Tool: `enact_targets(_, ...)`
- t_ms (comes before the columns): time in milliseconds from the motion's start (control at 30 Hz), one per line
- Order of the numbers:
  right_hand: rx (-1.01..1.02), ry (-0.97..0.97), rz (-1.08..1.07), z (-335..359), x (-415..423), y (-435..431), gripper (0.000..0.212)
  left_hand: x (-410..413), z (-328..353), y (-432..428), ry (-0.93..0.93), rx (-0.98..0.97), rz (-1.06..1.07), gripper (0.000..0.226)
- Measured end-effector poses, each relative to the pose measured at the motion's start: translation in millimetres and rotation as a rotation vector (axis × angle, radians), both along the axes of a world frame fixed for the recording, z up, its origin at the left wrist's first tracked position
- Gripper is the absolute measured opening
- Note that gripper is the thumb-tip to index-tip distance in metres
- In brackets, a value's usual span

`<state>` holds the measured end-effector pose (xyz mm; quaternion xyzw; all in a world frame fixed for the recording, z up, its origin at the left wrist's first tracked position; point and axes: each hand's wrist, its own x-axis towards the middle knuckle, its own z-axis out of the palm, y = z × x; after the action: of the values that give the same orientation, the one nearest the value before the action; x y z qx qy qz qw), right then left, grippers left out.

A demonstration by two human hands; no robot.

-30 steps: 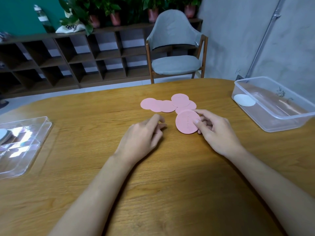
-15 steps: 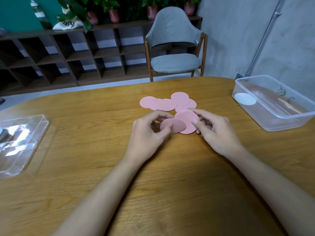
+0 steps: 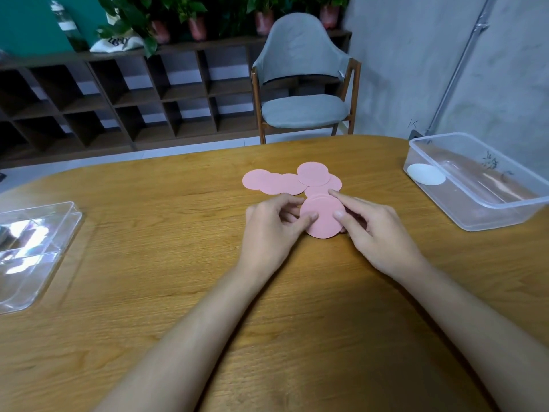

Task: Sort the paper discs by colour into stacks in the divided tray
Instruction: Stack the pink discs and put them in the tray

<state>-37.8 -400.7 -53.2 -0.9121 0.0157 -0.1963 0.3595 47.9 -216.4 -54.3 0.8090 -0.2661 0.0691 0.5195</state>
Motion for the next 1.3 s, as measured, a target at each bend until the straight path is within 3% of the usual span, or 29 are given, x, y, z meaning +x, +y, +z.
enact_targets(300,0.004,-0.065,-0.192,7,0,-29,0.039,52,-11,-18,-0.295,0.291,-0.088,0.033)
enact_targets(533,0.020,-0.053,-0.313,0,4,-42,0.039,80,-4,-47,-0.257,0.599,-0.200,0.067)
enact_targets(700,0.013,-0.070,-0.309,-4,7,-45,0.039,92,-5,-54,-0.163,0.757,-0.239,0.073)
enact_targets(1033,0.010,-0.068,-0.279,-2,5,-41,0.039,61,-9,-23,-0.243,0.572,-0.227,0.049)
enact_targets(1167,0.039,-0.068,-0.271,0,4,-39,0.038,52,-13,-12,-0.330,0.486,-0.186,0.032)
enact_targets(1300,0.080,-0.039,-0.282,-3,7,-41,0.044,50,-14,-6,-0.486,0.495,-0.135,0.033)
